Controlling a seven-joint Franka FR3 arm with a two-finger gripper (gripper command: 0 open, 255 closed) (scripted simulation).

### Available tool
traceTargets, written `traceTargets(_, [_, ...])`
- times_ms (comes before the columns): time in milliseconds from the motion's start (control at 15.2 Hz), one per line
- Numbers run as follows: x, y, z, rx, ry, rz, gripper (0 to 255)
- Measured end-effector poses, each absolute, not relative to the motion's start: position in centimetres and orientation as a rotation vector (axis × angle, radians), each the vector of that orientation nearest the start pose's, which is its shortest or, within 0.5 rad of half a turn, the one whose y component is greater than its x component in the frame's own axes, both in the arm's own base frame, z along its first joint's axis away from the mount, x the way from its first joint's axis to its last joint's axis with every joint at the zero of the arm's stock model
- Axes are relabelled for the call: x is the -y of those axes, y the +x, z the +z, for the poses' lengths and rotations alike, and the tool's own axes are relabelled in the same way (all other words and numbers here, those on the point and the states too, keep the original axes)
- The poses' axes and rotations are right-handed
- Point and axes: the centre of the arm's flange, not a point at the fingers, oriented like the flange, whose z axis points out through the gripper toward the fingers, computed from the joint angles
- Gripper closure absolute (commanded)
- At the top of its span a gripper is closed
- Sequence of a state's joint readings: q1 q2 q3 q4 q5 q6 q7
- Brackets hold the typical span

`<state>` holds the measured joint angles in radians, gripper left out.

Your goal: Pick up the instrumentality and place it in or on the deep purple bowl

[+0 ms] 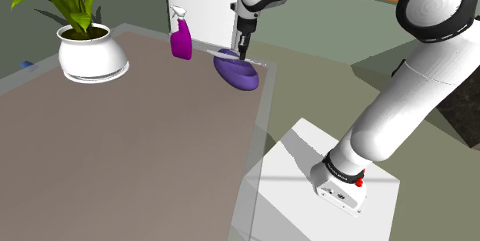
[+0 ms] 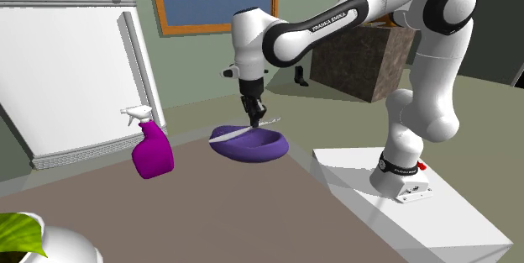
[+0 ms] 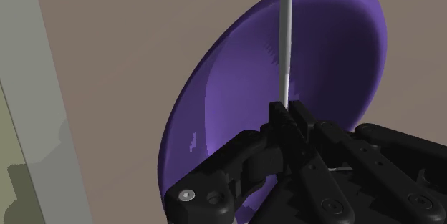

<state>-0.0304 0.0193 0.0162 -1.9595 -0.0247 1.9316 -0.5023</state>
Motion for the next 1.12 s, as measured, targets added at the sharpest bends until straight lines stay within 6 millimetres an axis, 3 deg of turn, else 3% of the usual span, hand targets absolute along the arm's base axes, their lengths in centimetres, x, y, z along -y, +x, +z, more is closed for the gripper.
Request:
traceTargets(198, [1.0, 55.7, 45.9, 0.775, -3.053, 0.081, 255])
traceTargets(264, [1.0, 55.7, 45.9, 0.775, -3.053, 0.081, 0])
traceTargets(660, [1.0, 55.7, 45.9, 0.775, -3.053, 0.081, 0])
traceTargets(924, [0.8, 55.9, 49.7, 0.775, -3.054, 0.078, 0])
traceTargets(1122, [0.9, 55.9, 50.8, 0.775, -3.054, 0.079, 0])
